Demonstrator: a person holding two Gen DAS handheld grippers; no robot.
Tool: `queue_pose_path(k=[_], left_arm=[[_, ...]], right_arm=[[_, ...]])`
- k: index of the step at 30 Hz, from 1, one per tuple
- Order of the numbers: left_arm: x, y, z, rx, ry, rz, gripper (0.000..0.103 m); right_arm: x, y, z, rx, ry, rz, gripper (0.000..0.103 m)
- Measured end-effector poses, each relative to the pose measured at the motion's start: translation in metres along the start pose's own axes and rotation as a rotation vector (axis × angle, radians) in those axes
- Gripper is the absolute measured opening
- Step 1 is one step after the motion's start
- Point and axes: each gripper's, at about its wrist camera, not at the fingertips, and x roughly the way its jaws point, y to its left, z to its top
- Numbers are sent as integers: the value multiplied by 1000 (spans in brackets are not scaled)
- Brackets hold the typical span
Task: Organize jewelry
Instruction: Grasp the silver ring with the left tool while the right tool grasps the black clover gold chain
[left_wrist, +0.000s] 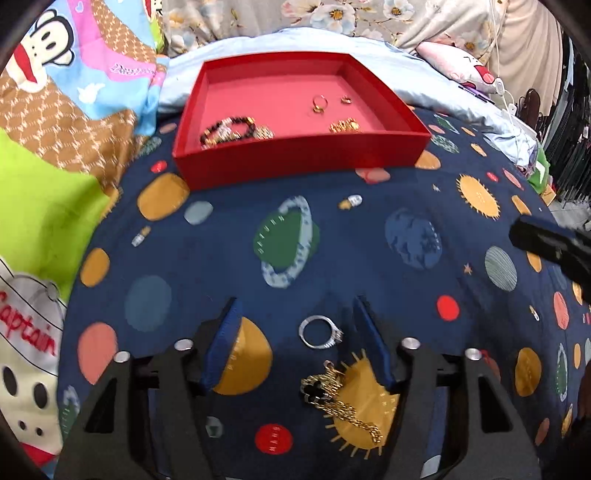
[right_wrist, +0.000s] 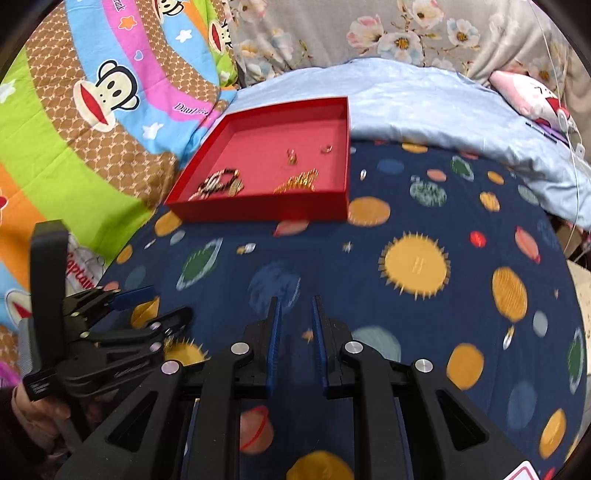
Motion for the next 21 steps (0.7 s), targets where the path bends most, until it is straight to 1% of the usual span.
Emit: queue_pose_path(k=[1,4,6,7,9,10,14,16,19,21], left_arm=[[2,-1,-2,-3,6,-9,53],[2,-8,-7,21,-19,10,50],[1,-9,-9,22,-27,6,40],[1,-9,-9,20,-31,4,37],[0,-8,-9,13,-36,1,26],[0,-8,-9,12,-37,-2,24],[-3,-6,-12,3,-38,-19,23],[-7,-4,-13,-8,-32,-27,23],[-21,9,-13,-42,-45,-18,23],[-34,19,-15,-61,-63,1,23]], right_arm=[[0,1,-4,4,4,4,16],[-2,3,-12,15,8,11,17],[-2,4,-15,25,10,17,17],[-3,4,-16,29,11,22,17],[-2,7,-19,32,14,26,17],[-2,9,-21,31,16,28,17],[1,16,-26,15,30,32,17],[2,22,-30,11,43,48,17],[3,33,-36,-9,58,71,18],[5,44,-41,-26,71,95,18]])
